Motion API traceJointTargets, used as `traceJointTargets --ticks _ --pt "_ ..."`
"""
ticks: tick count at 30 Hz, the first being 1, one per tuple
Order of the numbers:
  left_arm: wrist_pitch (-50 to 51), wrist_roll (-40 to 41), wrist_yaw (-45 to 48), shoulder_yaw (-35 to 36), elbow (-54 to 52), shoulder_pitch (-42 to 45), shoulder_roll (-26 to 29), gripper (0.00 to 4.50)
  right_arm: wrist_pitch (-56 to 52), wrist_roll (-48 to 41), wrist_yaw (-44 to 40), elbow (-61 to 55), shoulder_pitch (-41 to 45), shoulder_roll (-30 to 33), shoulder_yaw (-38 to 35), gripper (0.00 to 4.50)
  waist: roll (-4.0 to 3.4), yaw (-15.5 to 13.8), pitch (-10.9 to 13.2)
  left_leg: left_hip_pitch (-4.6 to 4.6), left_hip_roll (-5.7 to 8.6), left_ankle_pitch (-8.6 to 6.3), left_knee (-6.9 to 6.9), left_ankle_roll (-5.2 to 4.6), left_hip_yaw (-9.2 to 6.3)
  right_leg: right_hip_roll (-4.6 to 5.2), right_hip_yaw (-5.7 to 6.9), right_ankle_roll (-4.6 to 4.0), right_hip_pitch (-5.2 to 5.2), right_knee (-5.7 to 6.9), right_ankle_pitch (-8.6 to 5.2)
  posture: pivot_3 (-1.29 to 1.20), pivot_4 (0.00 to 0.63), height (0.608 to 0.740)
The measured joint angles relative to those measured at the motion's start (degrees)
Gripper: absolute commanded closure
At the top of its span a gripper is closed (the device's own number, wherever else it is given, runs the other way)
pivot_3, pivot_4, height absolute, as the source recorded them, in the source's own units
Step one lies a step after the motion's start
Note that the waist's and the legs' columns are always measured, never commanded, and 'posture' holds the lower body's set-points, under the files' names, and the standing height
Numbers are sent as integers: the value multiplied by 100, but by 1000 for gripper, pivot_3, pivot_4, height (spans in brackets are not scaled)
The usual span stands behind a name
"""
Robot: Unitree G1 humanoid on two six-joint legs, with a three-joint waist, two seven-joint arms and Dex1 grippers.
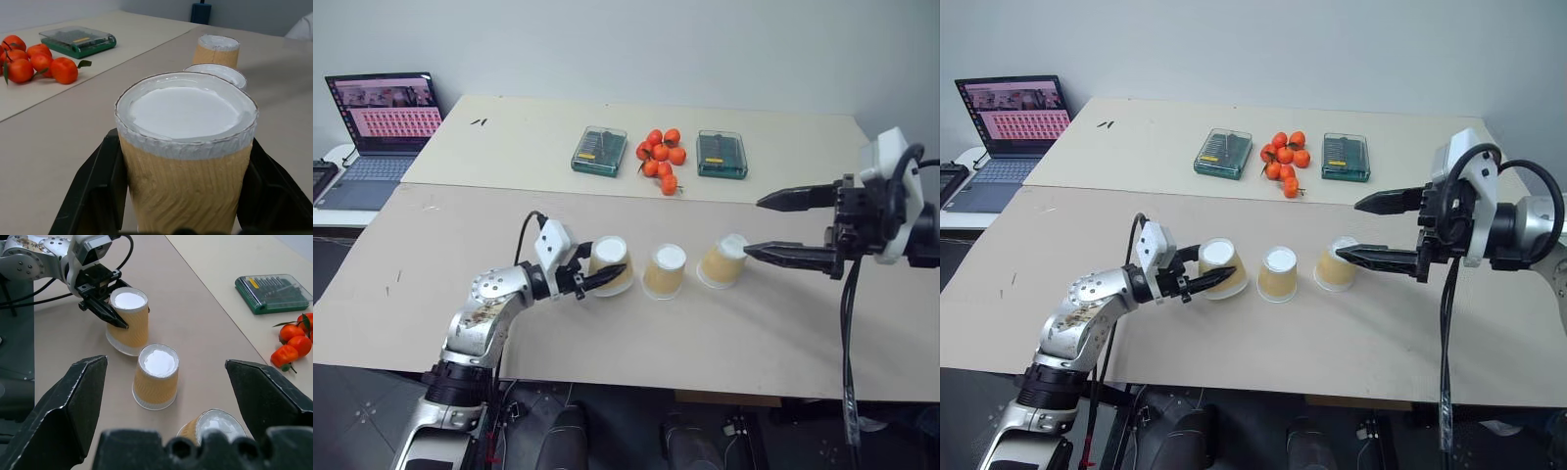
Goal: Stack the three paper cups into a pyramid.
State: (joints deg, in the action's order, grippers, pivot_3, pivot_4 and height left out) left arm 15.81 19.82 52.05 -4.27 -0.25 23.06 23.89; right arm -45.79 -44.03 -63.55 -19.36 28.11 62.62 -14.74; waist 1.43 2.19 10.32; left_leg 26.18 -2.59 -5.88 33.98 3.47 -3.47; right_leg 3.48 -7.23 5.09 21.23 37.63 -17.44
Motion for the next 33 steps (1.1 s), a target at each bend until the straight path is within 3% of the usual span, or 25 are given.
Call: traceJointTargets --ticks 15,17,21,27,33 --pt "-1081 -421 309 -305 1277 448 -291 2147 -374 -247 293 -495 -806 171 -1001 0 0 -3 0 1 1 0 1 0 0 0 0 0 -1 0 0 0 150 732" --pt "-1188 -434 366 -313 1387 496 -291 1246 -377 -247 294 -499 -880 191 -1094 0 -1 -4 0 1 1 0 0 0 0 0 0 0 -1 0 0 0 150 732" --pt "-1377 -524 427 -324 1771 660 -326 36 -379 -249 290 -559 -997 240 -1220 0 -1 -3 -1 1 1 0 1 0 0 0 0 0 -1 0 0 0 150 732" --pt "-1417 -581 544 -338 1982 795 -401 36 -407 -335 323 -593 -949 329 -1281 0 -1 4 -1 1 1 0 0 0 0 0 0 1 0 0 -1 0 150 732" --pt "-26 126 671 -197 753 1207 -131 36 -404 -335 390 -516 -896 337 -1183 0 0 14 0 4 0 0 0 0 -2 -1 2 2 0 2 -2 0 150 732"
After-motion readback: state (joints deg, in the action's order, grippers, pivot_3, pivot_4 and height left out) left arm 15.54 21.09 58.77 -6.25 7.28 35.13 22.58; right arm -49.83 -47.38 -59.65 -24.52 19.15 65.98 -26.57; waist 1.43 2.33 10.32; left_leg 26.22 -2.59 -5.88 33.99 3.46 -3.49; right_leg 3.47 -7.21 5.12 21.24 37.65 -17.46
